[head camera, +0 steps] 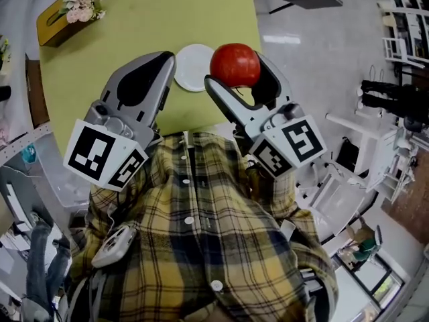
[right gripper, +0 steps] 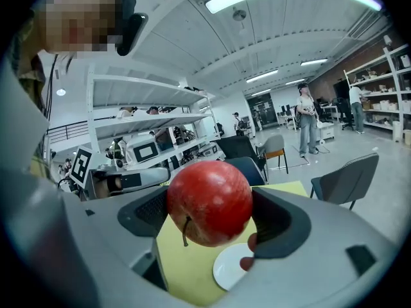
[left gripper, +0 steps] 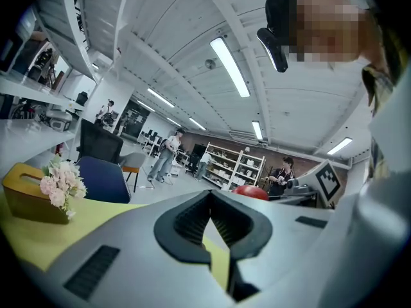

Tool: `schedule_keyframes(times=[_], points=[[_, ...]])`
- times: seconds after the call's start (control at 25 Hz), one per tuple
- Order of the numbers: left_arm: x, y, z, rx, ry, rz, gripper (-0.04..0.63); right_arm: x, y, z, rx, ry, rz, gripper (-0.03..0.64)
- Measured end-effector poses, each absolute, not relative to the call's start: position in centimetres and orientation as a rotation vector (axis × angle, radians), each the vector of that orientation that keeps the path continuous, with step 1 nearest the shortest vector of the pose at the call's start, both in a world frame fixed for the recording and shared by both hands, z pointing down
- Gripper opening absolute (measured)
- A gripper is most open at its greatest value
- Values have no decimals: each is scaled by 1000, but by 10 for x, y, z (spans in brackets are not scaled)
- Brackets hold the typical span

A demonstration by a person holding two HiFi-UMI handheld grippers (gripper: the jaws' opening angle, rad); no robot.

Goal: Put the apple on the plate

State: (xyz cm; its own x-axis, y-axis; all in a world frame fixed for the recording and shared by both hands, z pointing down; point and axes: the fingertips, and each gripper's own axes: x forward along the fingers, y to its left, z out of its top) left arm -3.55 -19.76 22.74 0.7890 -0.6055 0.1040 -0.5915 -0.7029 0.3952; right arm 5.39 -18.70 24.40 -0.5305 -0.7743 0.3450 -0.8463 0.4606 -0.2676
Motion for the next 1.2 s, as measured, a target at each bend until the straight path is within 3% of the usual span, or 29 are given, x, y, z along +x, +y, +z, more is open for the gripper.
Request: schedule_keyframes(times=[0.72,1.2], points=[[-38,-206,242,2495,-1071,-31,8,54,-208,254,1256,-2579,591,380],[-47,-199,296,2405,-1094,67,8,43,-209,313,1149,-2517,674,380]])
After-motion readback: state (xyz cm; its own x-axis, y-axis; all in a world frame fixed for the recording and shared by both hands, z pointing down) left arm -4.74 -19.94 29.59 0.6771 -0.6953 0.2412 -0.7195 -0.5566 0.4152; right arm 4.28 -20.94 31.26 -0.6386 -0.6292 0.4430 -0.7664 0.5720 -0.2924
